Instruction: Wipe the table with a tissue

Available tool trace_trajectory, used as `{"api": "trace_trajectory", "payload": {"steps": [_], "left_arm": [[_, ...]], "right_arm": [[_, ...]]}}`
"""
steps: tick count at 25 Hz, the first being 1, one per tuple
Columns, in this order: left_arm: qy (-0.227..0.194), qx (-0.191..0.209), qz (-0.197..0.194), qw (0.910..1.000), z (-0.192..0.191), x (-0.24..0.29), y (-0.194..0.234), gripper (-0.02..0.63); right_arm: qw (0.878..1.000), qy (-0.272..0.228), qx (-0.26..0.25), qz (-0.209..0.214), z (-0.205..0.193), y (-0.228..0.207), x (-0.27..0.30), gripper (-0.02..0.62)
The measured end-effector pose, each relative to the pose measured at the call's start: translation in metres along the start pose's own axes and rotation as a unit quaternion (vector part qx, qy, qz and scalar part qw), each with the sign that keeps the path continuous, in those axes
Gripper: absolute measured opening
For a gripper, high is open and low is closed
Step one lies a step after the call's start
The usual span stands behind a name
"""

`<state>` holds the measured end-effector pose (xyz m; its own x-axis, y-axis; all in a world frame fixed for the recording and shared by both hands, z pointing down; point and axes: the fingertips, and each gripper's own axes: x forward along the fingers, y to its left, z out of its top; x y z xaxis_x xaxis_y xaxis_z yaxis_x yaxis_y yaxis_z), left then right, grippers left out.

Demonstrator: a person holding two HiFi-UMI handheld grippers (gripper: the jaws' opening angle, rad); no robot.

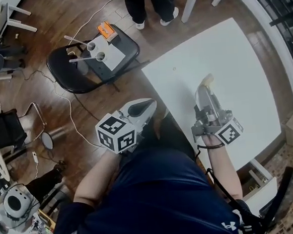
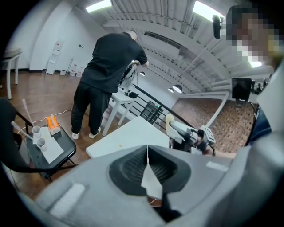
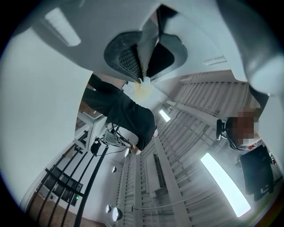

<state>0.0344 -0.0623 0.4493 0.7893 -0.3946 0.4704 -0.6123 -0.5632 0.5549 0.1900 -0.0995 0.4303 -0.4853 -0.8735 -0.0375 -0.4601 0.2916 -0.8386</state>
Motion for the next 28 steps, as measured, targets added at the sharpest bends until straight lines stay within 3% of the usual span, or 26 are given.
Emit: {"api": "trace_trajectory", "payload": {"steps": [4,7,10,12,14,16,17,20,22,23,25,27,28], "left_arm": [[0.007,0.005,-0.023,0.9997,0.011,0.016,0.014,0.008],[0.005,0.004,-0.037,0.9993,0.021,0.024,0.027,0.009],[0.000,-0.012,-0.054,0.9985,0.029,0.031,0.035,0.017],[-0.014,-0.027,-0.080,0.9963,0.040,0.036,0.036,0.040],[-0.034,-0.038,-0.116,0.9920,0.058,0.038,0.032,0.082],[-0.048,-0.033,-0.146,0.9875,0.076,0.037,0.024,0.118],[-0.049,-0.027,-0.159,0.9857,0.083,0.036,0.020,0.129],[-0.039,-0.006,-0.187,0.9817,0.095,0.039,0.008,0.146],[-0.028,0.005,-0.198,0.9798,0.095,0.042,0.003,0.155],[-0.022,0.010,-0.201,0.9793,0.094,0.043,0.001,0.160],[-0.007,0.025,-0.201,0.9793,0.089,0.049,-0.001,0.172],[0.008,0.042,-0.193,0.9804,0.083,0.056,0.000,0.169],[0.012,0.048,-0.187,0.9810,0.082,0.058,0.002,0.141]], "right_arm": [[1.000,0.015,-0.005,-0.021,-0.003,-0.011,0.019,0.017],[0.998,0.040,-0.038,-0.042,-0.009,-0.017,0.036,0.017],[0.984,0.092,-0.139,-0.057,-0.018,-0.016,0.051,0.017],[0.964,0.126,-0.228,-0.047,-0.026,-0.009,0.061,0.017],[0.935,0.154,-0.317,-0.026,-0.035,0.003,0.069,0.017],[0.897,0.179,-0.404,-0.006,-0.045,0.020,0.077,0.017],[0.870,0.194,-0.453,0.000,-0.050,0.027,0.079,0.017],[0.763,0.252,-0.595,-0.013,-0.061,0.028,0.077,0.017],[0.713,0.259,-0.651,-0.019,-0.064,0.031,0.079,0.017],[0.697,0.259,-0.668,-0.018,-0.066,0.033,0.080,0.017],[0.678,0.259,-0.688,-0.013,-0.068,0.036,0.079,0.017],[0.670,0.260,-0.695,-0.010,-0.070,0.036,0.079,0.017],[0.673,0.263,-0.692,-0.009,-0.071,0.036,0.079,0.017]]}}
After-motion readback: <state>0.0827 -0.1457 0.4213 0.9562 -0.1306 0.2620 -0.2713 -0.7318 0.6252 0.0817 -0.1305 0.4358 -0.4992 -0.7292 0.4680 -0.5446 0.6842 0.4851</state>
